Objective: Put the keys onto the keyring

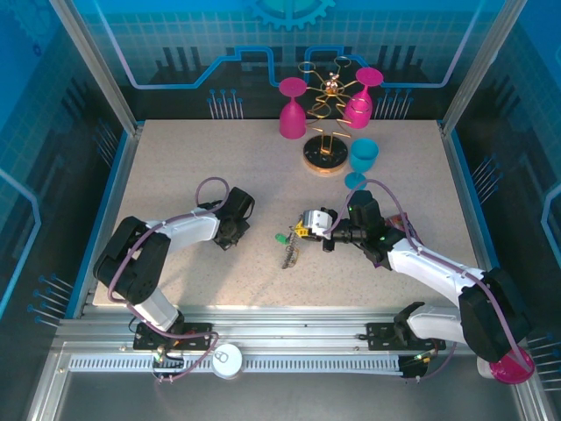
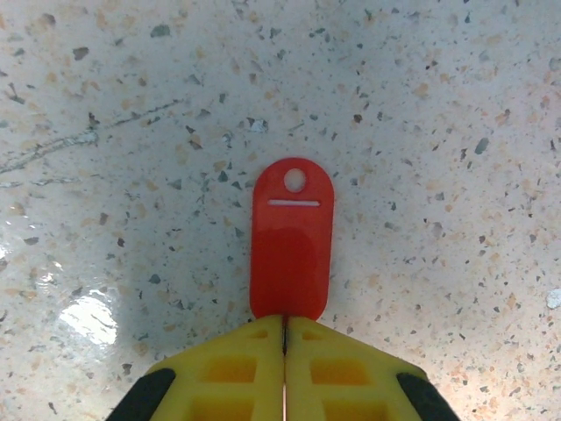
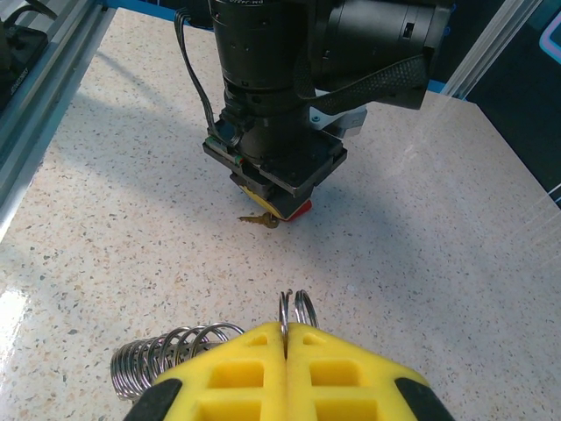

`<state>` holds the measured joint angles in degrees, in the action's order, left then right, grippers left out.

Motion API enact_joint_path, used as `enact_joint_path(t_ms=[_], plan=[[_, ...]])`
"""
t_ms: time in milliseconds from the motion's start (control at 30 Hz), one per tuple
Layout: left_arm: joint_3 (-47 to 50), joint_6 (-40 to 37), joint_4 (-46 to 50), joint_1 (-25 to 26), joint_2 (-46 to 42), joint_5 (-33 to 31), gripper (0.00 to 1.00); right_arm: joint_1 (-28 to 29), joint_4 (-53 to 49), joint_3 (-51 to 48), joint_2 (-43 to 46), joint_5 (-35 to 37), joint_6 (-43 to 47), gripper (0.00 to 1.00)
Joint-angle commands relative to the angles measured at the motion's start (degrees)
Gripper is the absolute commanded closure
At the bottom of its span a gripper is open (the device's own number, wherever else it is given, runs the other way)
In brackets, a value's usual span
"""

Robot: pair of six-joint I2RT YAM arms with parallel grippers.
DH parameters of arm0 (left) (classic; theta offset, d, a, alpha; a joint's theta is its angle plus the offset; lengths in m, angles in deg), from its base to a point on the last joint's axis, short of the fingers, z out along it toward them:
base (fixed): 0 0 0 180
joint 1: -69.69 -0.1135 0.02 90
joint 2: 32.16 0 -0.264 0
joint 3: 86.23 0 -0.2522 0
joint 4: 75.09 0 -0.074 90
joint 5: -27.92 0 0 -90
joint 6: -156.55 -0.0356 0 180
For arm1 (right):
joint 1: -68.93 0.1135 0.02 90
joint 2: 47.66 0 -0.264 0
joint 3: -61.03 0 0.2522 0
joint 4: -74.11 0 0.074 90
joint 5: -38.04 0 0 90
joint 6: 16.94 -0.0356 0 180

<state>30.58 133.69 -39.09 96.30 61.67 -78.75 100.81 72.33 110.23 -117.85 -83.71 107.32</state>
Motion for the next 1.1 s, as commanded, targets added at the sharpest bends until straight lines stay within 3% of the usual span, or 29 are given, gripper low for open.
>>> enact_joint_path(t_ms=[0,200,300,433,767,1067], plan=[[0.56,-1.38,0.63,-0.51,-0.52,0.11,0.95,0.64,-1.16,0.99,0.86,-0.99,-0.32,1.00],[1.79,-6.67,-0.68,-0.52,-5.96,-1.75,1.00,0.63,-1.35,1.12,0.96,-1.26,-0.33,1.00],[4.72,-14.32,-5.82,-0.42,-11.53,-0.49,1.00,0.69,-1.31,1.21,0.76,-1.45,-0.38,1.00],[8.91,-29.04,-14.73,-0.42,-21.14,5.73,1.00,0.71,-1.13,1.38,0.45,-1.80,-0.66,1.00],[13.28,-71.22,-21.99,-0.46,-37.99,23.36,1.00,0.29,-0.30,2.88,-0.64,-3.41,-2.24,1.00],[13.32,-96.25,-19.98,-0.43,-40.48,43.61,1.00,-0.06,-1.69,3.75,-1.06,-7.99,-2.74,1.00]])
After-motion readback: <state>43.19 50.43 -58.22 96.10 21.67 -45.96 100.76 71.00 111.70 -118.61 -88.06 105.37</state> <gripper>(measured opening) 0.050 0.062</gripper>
